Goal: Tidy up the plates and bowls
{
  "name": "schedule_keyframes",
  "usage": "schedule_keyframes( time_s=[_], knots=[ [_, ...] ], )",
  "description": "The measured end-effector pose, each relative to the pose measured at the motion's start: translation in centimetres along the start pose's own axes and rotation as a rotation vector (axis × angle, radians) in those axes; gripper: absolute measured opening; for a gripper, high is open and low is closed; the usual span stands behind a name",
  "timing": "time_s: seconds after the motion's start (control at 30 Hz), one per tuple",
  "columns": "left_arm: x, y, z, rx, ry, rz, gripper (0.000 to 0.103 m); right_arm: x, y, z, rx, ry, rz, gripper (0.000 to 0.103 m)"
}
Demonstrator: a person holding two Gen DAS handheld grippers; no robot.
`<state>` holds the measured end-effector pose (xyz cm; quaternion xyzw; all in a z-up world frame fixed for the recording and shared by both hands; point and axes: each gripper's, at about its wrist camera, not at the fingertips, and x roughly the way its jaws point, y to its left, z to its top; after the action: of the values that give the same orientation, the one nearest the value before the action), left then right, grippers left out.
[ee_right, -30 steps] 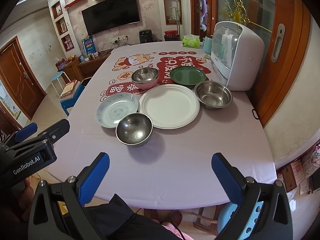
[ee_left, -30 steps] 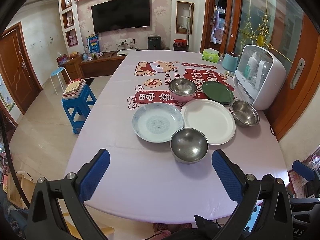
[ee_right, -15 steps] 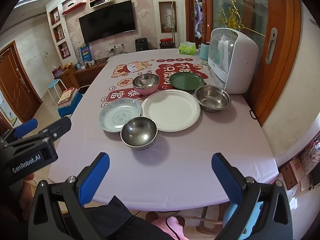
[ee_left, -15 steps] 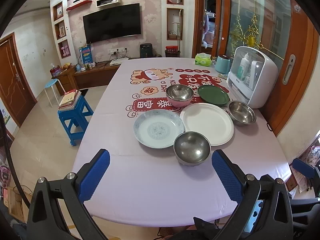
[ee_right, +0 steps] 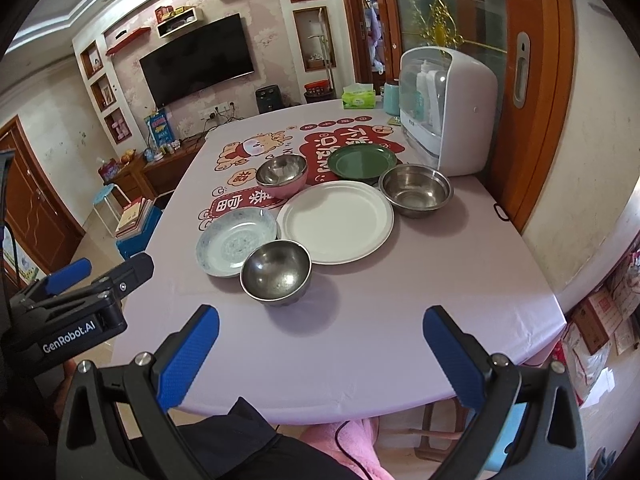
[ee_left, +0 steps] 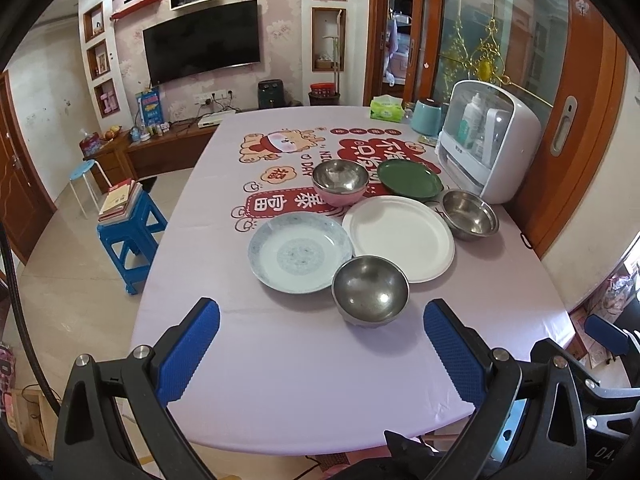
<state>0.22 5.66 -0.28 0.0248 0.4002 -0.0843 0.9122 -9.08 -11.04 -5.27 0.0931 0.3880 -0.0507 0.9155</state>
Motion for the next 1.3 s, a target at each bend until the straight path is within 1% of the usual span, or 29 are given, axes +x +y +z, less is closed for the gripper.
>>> schedule_keyframes(
  time_s=[0.17,0.3,0.4,0.47,0.7,0.77,0.93,1.07,1.13,1.3],
  knots=[
    [1.3,0.1,1.0,-0.026,0.009,-0.008,0.102,1.0,-0.7,0.8,0.015,0.008,0.006,0.102],
    [2.7,0.1,2.2,-0.033,0.021,-0.001,0.102,2.1,-1.2,2.3,0.021,0.005,0.009,0.102],
    [3.8,0.1,3.5,-0.038,0.021,0.005,0.102,2.8,-1.5,3.4,0.021,-0.012,0.024,0.102],
    [4.8,0.1,4.7,-0.041,0.027,0.011,0.102,3.6,-1.6,4.4,0.012,-0.006,0.022,0.102],
    [8.2,-0.2,8.5,-0.030,0.062,-0.014,0.102,6.2,-2.7,7.2,0.027,-0.006,0.031,0.102],
    [9.3,-0.2,9.5,-0.022,0.068,-0.023,0.102,6.9,-3.1,7.8,0.041,-0.002,0.027,0.102],
    [12.6,-0.2,11.8,-0.023,0.091,-0.104,0.102,9.1,-4.6,8.7,0.095,0.015,0.034,0.102],
    [15.6,-0.4,13.0,-0.028,0.127,-0.154,0.102,11.1,-6.1,9.3,0.135,0.025,0.042,0.102],
    [17.3,-0.4,13.8,-0.028,0.155,-0.174,0.102,11.9,-6.7,9.7,0.152,0.032,0.030,0.102],
    [21.0,-1.1,15.4,0.035,0.190,-0.165,0.102,14.3,-8.5,10.6,0.207,0.048,0.010,0.102]
  ],
)
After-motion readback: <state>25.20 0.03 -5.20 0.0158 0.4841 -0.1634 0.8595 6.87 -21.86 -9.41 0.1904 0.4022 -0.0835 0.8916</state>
